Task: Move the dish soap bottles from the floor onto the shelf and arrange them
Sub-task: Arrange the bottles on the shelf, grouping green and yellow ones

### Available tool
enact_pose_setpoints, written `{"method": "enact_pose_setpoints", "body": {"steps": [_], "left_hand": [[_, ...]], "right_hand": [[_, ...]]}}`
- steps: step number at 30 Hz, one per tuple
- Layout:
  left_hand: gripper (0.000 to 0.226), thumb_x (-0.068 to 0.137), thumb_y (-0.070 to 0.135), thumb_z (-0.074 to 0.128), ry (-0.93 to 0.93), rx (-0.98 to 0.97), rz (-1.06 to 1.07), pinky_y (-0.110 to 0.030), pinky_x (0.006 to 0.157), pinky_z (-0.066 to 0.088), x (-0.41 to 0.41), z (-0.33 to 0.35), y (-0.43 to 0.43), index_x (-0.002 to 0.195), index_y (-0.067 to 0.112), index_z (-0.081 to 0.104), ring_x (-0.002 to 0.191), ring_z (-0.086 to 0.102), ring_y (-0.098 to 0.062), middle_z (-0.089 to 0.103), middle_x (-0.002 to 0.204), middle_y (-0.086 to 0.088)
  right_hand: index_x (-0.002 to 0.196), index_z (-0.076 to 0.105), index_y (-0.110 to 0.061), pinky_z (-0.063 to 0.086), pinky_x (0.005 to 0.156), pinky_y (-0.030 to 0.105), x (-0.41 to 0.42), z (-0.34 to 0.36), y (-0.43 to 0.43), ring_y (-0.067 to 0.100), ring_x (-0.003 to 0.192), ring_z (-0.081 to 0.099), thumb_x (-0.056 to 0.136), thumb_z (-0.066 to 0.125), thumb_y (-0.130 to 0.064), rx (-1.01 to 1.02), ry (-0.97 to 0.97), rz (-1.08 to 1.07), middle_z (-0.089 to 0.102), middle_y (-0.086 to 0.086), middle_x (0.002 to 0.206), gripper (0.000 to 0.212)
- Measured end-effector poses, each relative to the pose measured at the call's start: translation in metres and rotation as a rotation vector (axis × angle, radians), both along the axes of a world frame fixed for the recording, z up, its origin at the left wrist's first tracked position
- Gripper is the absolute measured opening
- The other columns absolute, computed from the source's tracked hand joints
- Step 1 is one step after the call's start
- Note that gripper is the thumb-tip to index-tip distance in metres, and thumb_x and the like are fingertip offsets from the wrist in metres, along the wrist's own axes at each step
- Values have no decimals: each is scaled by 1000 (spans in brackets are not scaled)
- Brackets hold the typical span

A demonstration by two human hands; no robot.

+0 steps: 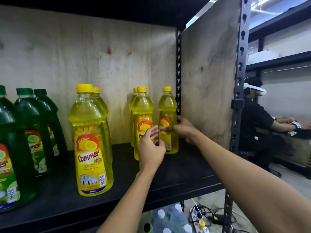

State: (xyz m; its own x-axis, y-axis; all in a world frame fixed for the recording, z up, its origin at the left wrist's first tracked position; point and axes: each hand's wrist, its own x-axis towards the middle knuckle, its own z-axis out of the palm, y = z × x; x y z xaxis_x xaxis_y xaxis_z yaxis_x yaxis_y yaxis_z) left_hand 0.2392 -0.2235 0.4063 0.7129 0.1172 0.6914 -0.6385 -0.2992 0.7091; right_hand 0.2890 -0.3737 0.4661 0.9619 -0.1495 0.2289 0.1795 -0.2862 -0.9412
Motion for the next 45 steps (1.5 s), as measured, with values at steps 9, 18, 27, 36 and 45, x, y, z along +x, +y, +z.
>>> {"method": "enact_pose_setpoints", "body": {"steps": [9, 18, 27, 36, 45], "left_hand": [[103, 59, 42, 91, 519, 296, -252, -39, 106, 45, -37, -2, 7, 145, 21, 38, 122, 56, -15, 57, 138, 2], [74, 67, 39, 88, 429, 226, -41, -25, 87, 41, -79, 5, 14, 129, 21, 51, 106, 57, -13, 61, 113, 6], [70, 64, 49, 87, 392, 211, 129, -35, 91, 54, -94, -5, 51, 123, 24, 57, 104, 67, -16, 70, 114, 3], [75, 61, 64, 81, 339, 280, 164, -36, 90, 56, -98, -12, 50, 123, 31, 54, 102, 67, -14, 70, 110, 8], [78, 63, 53, 84, 359, 355, 88, -35, 94, 53, -104, -12, 57, 129, 29, 50, 110, 65, -19, 69, 117, 5]], "right_hand": [[120, 51, -24, 57, 84, 41, -112, 12, -10, 20, 100, 69, 76, 81, -4, 41, 76, 229, 71, 1, 107, 56], [138, 53, -12, 62, 70, 36, -139, 77, 16, 18, 86, 75, 84, 76, -13, 75, -200, 214, 68, 9, 116, 59], [143, 48, -11, 62, 75, 37, -131, 74, 53, 20, 97, 72, 90, 69, -13, 52, -165, 315, 67, 7, 118, 57], [143, 48, -17, 61, 74, 34, -127, 67, 51, 16, 93, 74, 95, 64, -16, 71, -175, 299, 72, 2, 110, 50], [149, 40, -25, 55, 94, 47, -135, 42, 63, 23, 110, 68, 94, 65, -22, 124, -225, 247, 65, 7, 130, 60]]}}
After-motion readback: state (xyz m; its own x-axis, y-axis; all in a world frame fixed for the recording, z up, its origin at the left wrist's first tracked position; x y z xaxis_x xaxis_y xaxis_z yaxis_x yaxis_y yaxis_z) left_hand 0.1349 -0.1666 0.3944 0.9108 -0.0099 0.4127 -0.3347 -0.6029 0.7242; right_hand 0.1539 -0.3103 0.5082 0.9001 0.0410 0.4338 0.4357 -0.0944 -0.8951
